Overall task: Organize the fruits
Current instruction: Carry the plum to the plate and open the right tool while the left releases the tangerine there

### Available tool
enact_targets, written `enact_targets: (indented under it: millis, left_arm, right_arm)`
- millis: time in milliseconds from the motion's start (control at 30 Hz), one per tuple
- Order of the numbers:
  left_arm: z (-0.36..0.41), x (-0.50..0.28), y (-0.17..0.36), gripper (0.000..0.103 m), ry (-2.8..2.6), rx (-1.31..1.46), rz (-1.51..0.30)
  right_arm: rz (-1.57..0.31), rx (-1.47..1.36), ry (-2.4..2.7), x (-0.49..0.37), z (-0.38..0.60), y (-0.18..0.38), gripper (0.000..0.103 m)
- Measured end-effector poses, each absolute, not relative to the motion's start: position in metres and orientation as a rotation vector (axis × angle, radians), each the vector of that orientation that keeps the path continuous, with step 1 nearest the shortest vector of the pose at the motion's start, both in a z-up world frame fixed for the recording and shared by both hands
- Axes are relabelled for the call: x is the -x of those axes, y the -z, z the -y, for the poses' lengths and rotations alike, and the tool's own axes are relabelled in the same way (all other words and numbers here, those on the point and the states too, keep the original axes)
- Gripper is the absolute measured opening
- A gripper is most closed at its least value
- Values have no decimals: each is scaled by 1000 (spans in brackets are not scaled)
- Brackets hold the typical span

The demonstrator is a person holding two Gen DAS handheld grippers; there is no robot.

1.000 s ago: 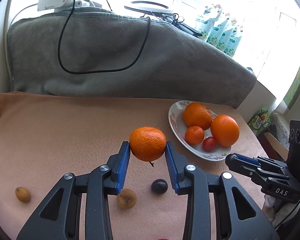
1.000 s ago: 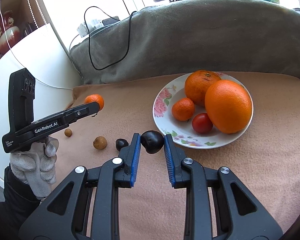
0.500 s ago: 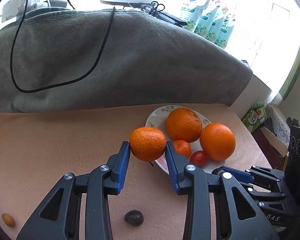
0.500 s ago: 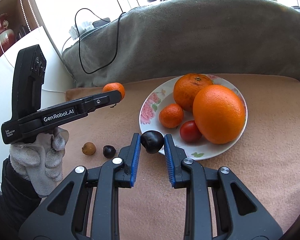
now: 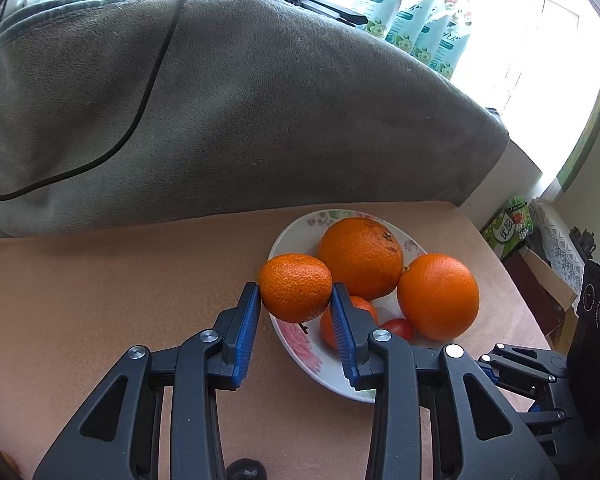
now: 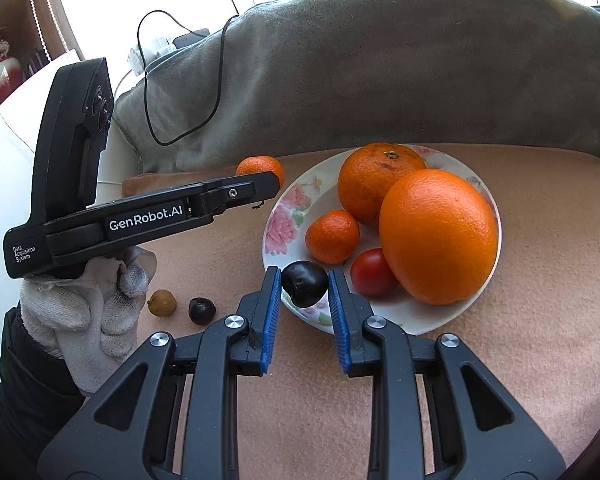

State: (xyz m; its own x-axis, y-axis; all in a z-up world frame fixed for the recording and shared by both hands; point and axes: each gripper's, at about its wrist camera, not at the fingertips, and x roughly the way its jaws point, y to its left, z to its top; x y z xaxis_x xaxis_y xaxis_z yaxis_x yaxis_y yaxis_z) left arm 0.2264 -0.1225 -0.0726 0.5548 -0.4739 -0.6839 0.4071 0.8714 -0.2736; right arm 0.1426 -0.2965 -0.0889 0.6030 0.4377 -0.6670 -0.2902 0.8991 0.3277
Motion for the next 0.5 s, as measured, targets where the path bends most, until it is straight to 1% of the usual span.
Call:
enact_targets:
  millis: [500]
  left_arm:
    - [136, -232, 73, 34, 549, 71, -844]
  right_arm:
    - [-819, -171, -411, -144, 293, 90, 25]
